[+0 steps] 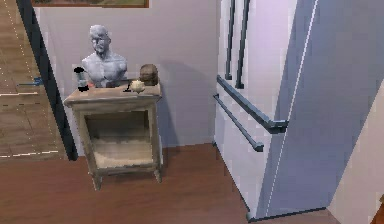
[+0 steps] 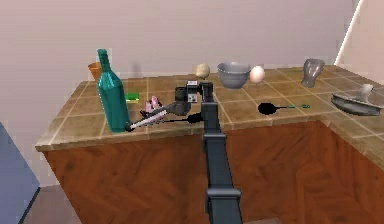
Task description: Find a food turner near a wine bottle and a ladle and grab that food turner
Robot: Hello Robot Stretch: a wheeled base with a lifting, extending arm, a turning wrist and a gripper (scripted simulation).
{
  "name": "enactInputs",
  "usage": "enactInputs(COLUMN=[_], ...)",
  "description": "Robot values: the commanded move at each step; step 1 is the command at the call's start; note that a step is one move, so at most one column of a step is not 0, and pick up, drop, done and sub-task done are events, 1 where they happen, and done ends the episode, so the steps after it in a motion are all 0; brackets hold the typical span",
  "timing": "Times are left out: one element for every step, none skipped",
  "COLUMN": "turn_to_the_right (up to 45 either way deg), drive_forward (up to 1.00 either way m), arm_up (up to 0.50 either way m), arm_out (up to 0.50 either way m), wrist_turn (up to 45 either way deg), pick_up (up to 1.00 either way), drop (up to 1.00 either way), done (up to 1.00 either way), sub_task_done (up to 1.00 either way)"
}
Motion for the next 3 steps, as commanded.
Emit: enactInputs(turn_to_the_right=[0.0,0.0,0.0], drive_forward=[0.00,0.00,0.00], arm_up=[0.00,0.10,0.00], arm_out=[0.00,0.00,0.00], wrist_turn=[0.0,0.0,0.0], pick_up=[1.00,0.00,0.00], drop=[0.00,0.00,0.00], done=[0.00,0.00,1.00], sub_task_done=[0.00,0.00,0.00])
